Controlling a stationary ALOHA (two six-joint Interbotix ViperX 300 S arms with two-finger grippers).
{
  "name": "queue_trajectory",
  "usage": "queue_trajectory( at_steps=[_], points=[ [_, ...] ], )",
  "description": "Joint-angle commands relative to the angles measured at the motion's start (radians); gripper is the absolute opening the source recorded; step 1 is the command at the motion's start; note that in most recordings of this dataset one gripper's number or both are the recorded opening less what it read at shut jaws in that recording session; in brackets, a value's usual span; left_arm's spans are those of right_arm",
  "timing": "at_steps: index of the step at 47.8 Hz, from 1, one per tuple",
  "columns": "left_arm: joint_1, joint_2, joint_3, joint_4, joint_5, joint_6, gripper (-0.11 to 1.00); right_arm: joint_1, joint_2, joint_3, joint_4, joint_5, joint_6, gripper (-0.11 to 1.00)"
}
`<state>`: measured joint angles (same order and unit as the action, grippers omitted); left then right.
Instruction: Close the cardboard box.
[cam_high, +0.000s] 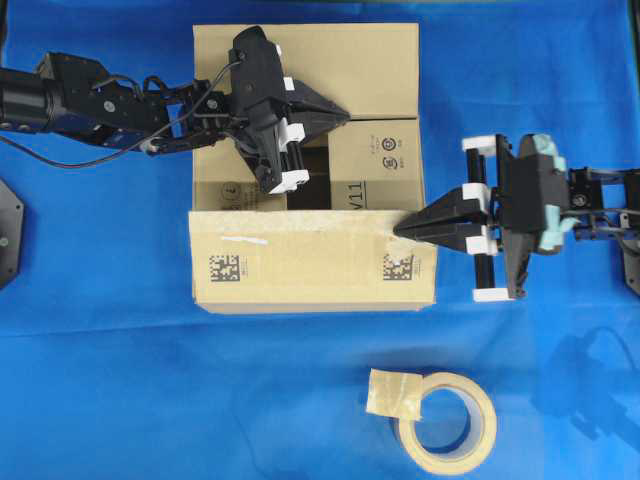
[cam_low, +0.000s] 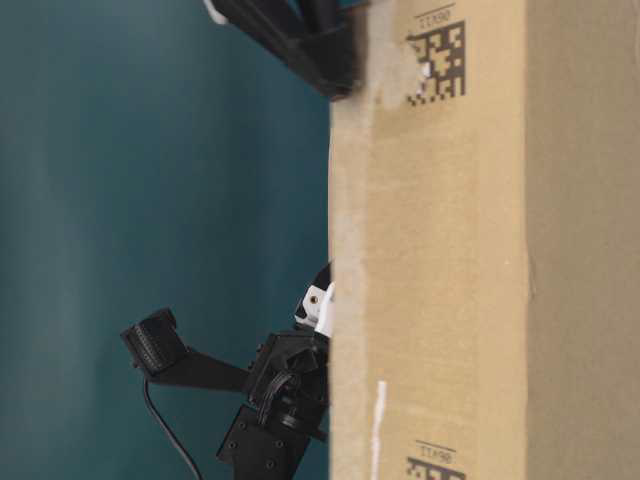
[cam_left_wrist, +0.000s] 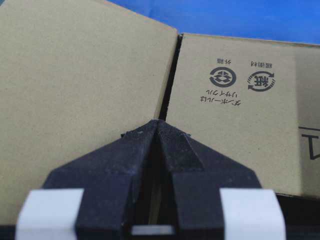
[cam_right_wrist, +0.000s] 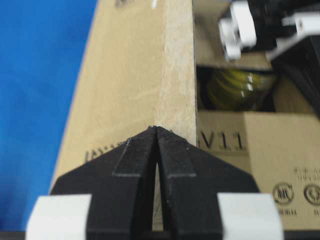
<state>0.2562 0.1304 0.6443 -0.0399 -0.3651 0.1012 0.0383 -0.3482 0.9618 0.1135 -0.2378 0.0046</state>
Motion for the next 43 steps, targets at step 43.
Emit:
queue_trajectory(
  at_steps=[43],
  points=[
    [-0.008,-0.064,-0.015,0.0,0.026,0.002,0.0,-0.002,0.117,-0.011,0.071,-0.021,0.002,0.0]
  ],
)
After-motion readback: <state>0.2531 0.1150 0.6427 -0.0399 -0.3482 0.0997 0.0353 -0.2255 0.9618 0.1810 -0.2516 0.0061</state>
